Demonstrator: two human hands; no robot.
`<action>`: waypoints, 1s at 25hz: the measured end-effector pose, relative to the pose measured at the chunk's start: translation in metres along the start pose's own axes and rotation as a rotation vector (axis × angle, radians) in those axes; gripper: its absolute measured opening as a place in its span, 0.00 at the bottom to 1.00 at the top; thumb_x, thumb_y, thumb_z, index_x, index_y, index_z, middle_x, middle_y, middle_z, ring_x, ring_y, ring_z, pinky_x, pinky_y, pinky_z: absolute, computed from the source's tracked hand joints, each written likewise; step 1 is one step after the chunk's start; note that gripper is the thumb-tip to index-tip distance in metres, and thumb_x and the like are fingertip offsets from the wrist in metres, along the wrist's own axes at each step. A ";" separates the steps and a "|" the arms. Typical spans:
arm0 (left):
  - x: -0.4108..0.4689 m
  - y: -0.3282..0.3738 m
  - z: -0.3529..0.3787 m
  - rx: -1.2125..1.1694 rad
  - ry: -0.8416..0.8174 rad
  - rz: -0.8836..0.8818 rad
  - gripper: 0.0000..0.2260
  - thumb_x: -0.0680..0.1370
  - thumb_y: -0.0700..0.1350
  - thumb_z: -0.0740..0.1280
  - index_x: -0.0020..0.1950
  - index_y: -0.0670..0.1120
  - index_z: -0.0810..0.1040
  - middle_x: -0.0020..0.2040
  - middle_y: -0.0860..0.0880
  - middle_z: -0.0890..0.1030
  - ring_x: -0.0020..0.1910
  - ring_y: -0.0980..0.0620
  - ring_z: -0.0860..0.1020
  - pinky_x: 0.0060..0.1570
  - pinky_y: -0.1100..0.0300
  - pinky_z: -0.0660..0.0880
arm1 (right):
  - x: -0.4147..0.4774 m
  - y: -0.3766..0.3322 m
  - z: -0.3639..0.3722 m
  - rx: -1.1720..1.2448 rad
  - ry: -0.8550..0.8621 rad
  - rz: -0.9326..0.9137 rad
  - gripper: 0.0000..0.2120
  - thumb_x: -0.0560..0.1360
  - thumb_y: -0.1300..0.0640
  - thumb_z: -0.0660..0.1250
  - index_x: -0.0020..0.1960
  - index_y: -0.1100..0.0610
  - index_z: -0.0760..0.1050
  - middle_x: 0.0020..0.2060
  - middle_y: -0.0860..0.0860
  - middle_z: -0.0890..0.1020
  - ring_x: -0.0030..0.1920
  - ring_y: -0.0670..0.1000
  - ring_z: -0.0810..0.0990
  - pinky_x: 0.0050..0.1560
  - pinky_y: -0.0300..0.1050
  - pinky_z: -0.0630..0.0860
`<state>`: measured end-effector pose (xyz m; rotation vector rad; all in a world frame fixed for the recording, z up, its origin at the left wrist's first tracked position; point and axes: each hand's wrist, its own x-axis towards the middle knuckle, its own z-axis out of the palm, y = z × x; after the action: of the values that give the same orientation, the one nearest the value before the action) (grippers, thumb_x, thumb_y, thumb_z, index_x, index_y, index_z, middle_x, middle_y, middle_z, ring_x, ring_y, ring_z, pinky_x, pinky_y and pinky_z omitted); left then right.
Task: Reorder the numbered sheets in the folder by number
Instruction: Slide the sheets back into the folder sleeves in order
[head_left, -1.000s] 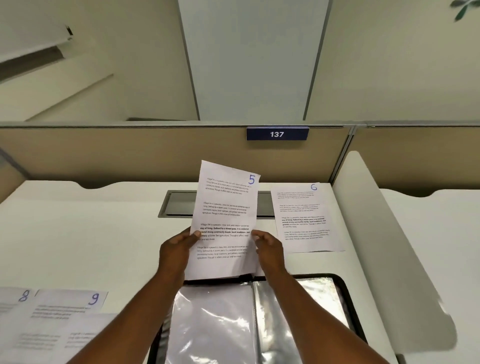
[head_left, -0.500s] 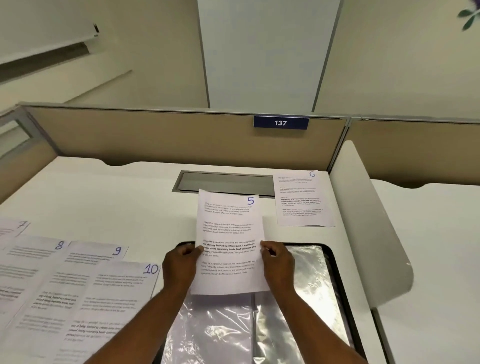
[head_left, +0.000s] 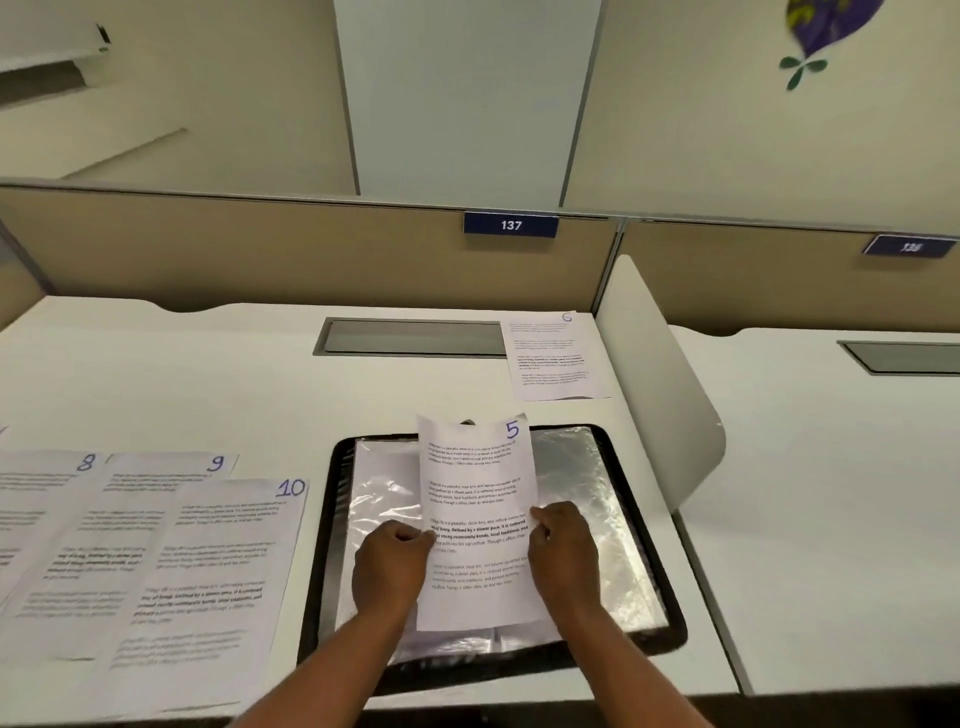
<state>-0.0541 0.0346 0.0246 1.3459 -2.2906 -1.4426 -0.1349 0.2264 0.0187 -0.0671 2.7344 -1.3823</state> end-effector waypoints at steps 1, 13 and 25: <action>-0.012 -0.001 -0.001 0.019 -0.010 0.014 0.08 0.74 0.53 0.75 0.39 0.52 0.81 0.39 0.56 0.82 0.39 0.55 0.79 0.41 0.57 0.75 | -0.013 0.001 -0.003 -0.025 -0.005 -0.017 0.07 0.80 0.61 0.64 0.51 0.49 0.75 0.46 0.42 0.78 0.46 0.42 0.78 0.42 0.33 0.71; -0.126 -0.018 0.016 0.244 -0.127 0.315 0.08 0.75 0.57 0.70 0.42 0.54 0.77 0.38 0.57 0.80 0.36 0.58 0.76 0.31 0.64 0.64 | -0.115 0.005 -0.024 -0.262 -0.041 -0.143 0.12 0.80 0.61 0.65 0.61 0.56 0.82 0.51 0.48 0.77 0.51 0.47 0.79 0.51 0.39 0.76; -0.187 -0.003 0.074 0.274 -0.151 0.462 0.07 0.79 0.52 0.64 0.42 0.54 0.73 0.37 0.56 0.76 0.37 0.54 0.76 0.40 0.56 0.74 | -0.100 0.031 -0.077 -0.234 -0.114 0.014 0.11 0.75 0.50 0.72 0.54 0.54 0.84 0.52 0.47 0.84 0.53 0.48 0.84 0.50 0.42 0.82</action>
<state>0.0218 0.2201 0.0450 0.6921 -2.7345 -1.1438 -0.0422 0.3143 0.0439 -0.1355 2.7798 -1.0154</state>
